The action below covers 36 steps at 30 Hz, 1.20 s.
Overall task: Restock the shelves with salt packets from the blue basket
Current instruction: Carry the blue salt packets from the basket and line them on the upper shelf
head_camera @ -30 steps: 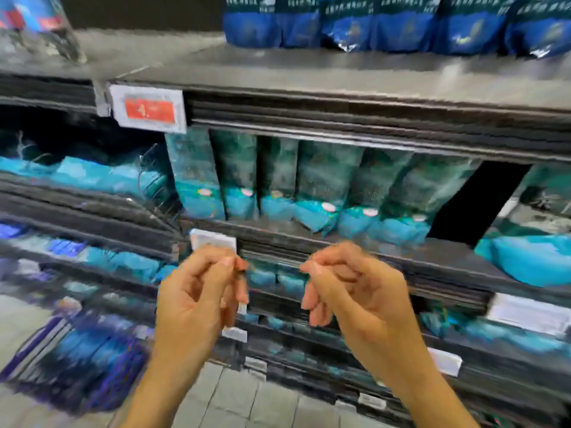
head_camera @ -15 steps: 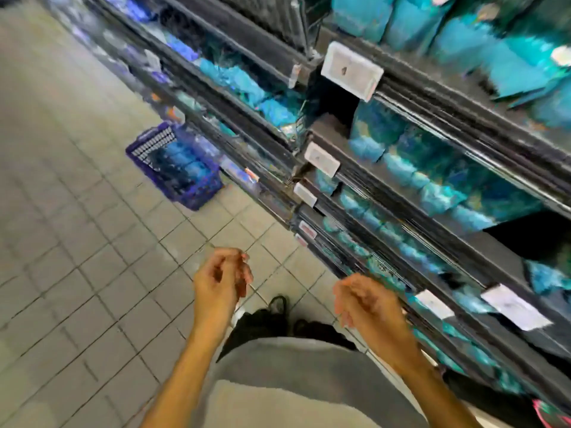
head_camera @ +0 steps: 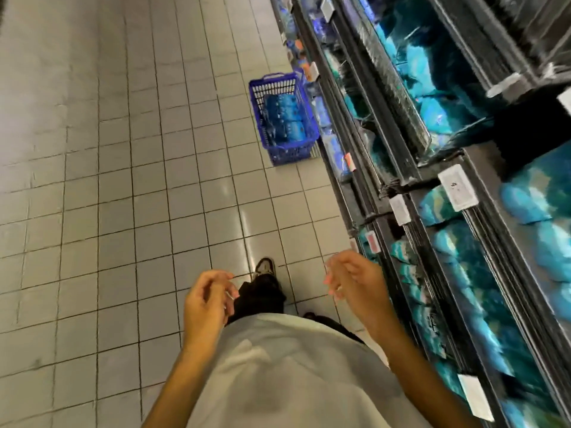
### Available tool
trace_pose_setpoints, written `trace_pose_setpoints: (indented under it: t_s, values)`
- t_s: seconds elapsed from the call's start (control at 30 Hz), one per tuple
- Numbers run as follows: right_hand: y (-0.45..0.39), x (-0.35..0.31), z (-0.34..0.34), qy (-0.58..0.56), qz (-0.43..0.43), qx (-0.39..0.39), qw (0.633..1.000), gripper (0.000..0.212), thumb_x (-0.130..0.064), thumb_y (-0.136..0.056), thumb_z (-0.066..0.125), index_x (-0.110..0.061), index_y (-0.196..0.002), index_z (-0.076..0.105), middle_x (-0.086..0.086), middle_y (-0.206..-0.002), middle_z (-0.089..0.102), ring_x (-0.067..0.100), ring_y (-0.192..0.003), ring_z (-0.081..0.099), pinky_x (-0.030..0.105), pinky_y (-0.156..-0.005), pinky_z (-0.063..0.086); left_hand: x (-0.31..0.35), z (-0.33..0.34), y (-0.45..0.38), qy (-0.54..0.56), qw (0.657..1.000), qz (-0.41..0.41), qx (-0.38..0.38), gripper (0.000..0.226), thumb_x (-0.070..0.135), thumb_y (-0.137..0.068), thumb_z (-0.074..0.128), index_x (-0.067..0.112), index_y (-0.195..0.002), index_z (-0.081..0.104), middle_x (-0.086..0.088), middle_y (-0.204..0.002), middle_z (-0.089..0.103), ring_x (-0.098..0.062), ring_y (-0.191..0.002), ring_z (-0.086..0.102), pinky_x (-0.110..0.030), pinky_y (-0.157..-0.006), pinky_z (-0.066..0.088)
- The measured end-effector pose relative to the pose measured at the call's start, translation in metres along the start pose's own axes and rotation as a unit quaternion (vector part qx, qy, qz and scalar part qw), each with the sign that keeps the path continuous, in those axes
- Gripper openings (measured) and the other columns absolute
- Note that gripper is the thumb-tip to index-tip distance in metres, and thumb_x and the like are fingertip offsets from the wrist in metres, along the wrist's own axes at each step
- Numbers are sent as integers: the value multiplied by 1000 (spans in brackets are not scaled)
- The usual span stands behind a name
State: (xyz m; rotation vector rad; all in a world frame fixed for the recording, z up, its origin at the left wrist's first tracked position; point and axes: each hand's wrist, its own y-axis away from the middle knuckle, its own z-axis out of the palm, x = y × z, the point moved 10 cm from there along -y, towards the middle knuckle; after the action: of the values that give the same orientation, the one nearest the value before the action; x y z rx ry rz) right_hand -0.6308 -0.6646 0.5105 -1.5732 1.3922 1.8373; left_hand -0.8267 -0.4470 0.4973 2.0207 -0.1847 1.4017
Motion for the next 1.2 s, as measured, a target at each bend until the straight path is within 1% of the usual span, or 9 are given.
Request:
trace_pose_setpoints:
  t_s: [0.1, 0.23, 0.33, 0.47, 0.63, 0.73, 0.93, 1.07, 1.2]
  values:
    - [-40, -15, 27, -1, 11, -24, 1000, 26, -9, -96, 62, -23, -76, 70, 4, -65, 69, 13, -54, 61, 22, -45, 47, -21, -21, -25, 8, 998, -47, 33, 23, 17, -105, 52, 20, -91, 70, 0, -68, 68, -9, -48, 52, -25, -43, 37]
    - [-101, -33, 73, 17, 25, -52, 998, 13, -10, -96, 64, -16, -85, 70, 7, -69, 71, 17, -55, 61, 27, -46, 47, -36, -46, -74, 17, 993, -102, 59, 22, 13, -105, 52, 18, -93, 69, -4, -72, 70, -10, -49, 53, -26, -45, 40]
    - [-145, -42, 110, 13, 54, -63, 996, 11, -11, -96, 64, -12, -87, 70, 8, -70, 71, 18, -55, 61, 28, -45, 47, -26, -65, -121, 12, 991, -116, 66, 23, 10, -105, 49, 15, -93, 68, -3, -74, 71, -11, -51, 54, -22, -43, 41]
    - [-194, -57, 139, 34, 95, -44, 994, 8, -11, -97, 63, -9, -91, 69, 5, -68, 71, 18, -55, 62, 28, -46, 47, 8, -73, -188, 0, 993, -112, 39, 24, 6, -104, 48, 14, -93, 68, -1, -73, 70, -8, -52, 55, -27, -46, 40]
    - [-233, -82, 123, 36, 101, 24, 994, 9, -12, -97, 63, -7, -95, 70, 7, -72, 72, 16, -58, 63, 28, -47, 49, 61, -38, -272, -15, 994, -97, -46, 22, 6, -104, 47, 9, -96, 68, -8, -79, 69, -10, -54, 56, -28, -46, 41]
    - [-254, -88, 95, 22, 107, 90, 990, 10, -5, -97, 60, -2, -93, 69, 10, -70, 68, 16, -54, 60, 25, -45, 46, 96, -7, -318, -29, 993, -75, -91, 22, 9, -104, 48, 9, -96, 68, -8, -82, 69, -8, -55, 59, -23, -44, 43]
    - [-305, -82, 56, 14, 129, 160, 979, 14, -5, -98, 58, 1, -92, 68, 13, -70, 67, 10, -48, 58, 21, -42, 44, 143, 54, -405, -77, 986, -58, -138, 24, 12, -106, 44, 13, -96, 66, -5, -82, 71, -11, -59, 59, -25, -47, 44]
    - [-369, -79, 42, 37, 149, 161, 975, 15, -8, -99, 57, -7, -88, 68, 8, -67, 69, 13, -49, 60, 26, -45, 46, 155, 80, -459, -99, 986, -66, -119, 25, 12, -106, 44, 11, -98, 67, -5, -82, 71, -9, -57, 60, -23, -46, 45]
    - [-454, -86, 49, 93, 169, 104, 976, 21, -2, -98, 53, -4, -79, 62, 1, -47, 59, 6, -39, 54, 20, -35, 43, 162, 84, -505, -98, 988, -110, -54, 23, 19, -107, 46, 7, -105, 66, -9, -85, 70, -15, -61, 60, -25, -46, 44]
